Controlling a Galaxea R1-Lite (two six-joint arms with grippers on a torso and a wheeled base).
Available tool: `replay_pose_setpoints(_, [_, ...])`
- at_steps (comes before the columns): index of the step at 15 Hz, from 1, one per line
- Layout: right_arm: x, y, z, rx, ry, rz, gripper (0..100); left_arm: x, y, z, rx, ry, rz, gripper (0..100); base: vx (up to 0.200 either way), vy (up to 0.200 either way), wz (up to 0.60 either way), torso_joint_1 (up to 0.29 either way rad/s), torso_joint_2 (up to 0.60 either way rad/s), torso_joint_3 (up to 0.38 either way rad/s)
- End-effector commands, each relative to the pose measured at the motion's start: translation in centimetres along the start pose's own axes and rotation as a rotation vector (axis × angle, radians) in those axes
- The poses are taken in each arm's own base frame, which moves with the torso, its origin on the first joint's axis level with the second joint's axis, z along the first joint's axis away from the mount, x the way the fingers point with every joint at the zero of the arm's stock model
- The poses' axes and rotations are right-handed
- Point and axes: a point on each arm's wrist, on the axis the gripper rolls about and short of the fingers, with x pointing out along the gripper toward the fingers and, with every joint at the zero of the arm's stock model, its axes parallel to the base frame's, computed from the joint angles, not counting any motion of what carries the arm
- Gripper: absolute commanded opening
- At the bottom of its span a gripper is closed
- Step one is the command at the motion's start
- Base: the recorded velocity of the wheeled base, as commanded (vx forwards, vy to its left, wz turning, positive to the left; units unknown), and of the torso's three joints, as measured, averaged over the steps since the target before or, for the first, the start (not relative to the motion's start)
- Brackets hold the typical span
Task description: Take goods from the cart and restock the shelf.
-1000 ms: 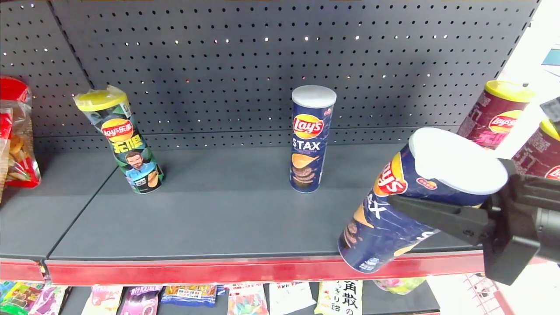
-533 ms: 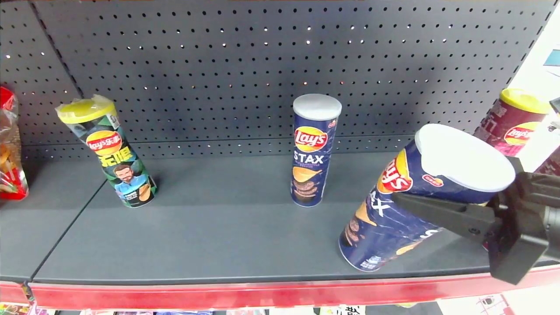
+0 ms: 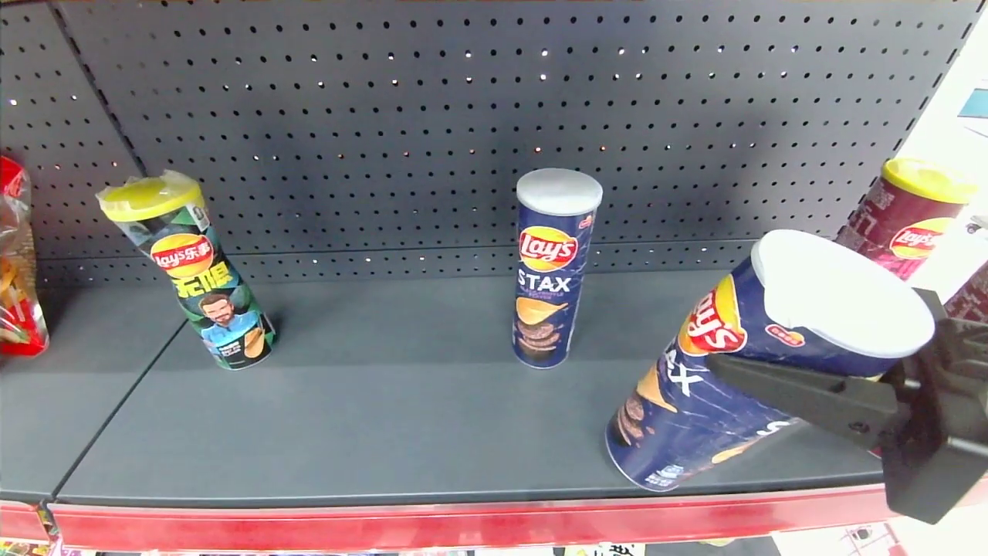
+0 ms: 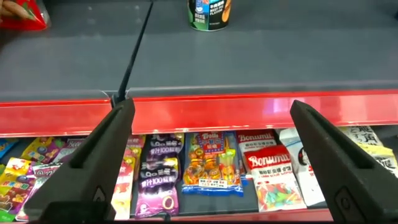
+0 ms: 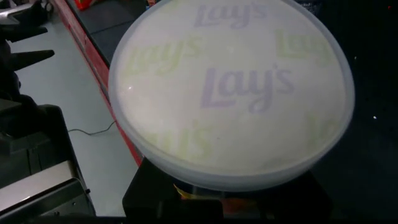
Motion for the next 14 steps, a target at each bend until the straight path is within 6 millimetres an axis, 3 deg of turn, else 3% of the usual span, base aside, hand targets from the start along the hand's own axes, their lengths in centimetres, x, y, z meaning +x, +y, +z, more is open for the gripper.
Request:
replay_pose_setpoints(1, [-0.2, 0.0, -0.3, 0.000, 0.004, -0.024, 0, 0.1, 0.0, 0.1, 0.001, 0.018, -0.004, 100, 0.000, 0.000, 0.00, 0.000, 0.00, 0.000])
replay_pose_setpoints(3, [-0.5, 0.0, -0.1, -0.001, -0.004, -0.029, 0, 0.0, -0.1, 0.8, 0.051, -0.010, -0.060, 100, 0.000, 0.000, 0.00, 0.000, 0.00, 0.000])
replay_pose_setpoints(4, [-0.5, 0.0, 0.0, 0.001, -0.005, -0.031, 0, 0.1, -0.2, 5.4, 0.052, -0.030, -0.110, 100, 0.000, 0.000, 0.00, 0.000, 0.00, 0.000])
replay_pose_setpoints(6, [-0.5, 0.0, -0.1, 0.002, -0.005, -0.036, 0, 3.0, -0.2, 12.6, 0.016, 0.013, -0.147, 100, 0.000, 0.000, 0.00, 0.000, 0.00, 0.000])
replay_pose_setpoints(7, [-0.6, 0.0, -0.2, 0.003, -0.002, -0.035, 0, 4.1, -0.3, 13.9, 0.024, 0.037, -0.213, 100, 0.000, 0.000, 0.00, 0.000, 0.00, 0.000])
replay_pose_setpoints(8, [-1.1, 0.1, -0.1, 0.004, -0.011, -0.049, 0, 6.8, -0.8, 15.4, 0.111, 0.085, -0.365, 100, 0.000, 0.000, 0.00, 0.000, 0.00, 0.000])
replay_pose_setpoints(10, [-1.7, 0.3, -0.3, 0.002, -0.017, -0.049, 0, 11.0, -1.3, 17.5, 0.119, 0.149, -0.466, 100, 0.000, 0.000, 0.00, 0.000, 0.00, 0.000])
replay_pose_setpoints(11, [-1.7, 0.3, -0.2, 0.003, -0.021, -0.052, 0, 13.3, -2.5, 18.1, 0.136, 0.182, -0.585, 100, 0.000, 0.000, 0.00, 0.000, 0.00, 0.000])
replay_pose_setpoints(12, [-1.7, 0.2, -0.2, 0.004, -0.021, -0.055, 0, 14.4, -3.2, 18.2, 0.144, 0.200, -0.629, 100, 0.000, 0.000, 0.00, 0.000, 0.00, 0.000])
replay_pose_setpoints(13, [-1.7, -0.1, -0.2, 0.008, -0.019, -0.074, 0, 17.1, -4.8, 18.9, 0.143, 0.225, -0.700, 100, 0.000, 0.000, 0.00, 0.000, 0.00, 0.000])
replay_pose_setpoints(14, [-1.7, -0.3, -0.3, 0.009, -0.013, -0.087, 0, 18.6, -5.6, 19.3, 0.142, 0.227, -0.723, 100, 0.000, 0.000, 0.00, 0.000, 0.00, 0.000])
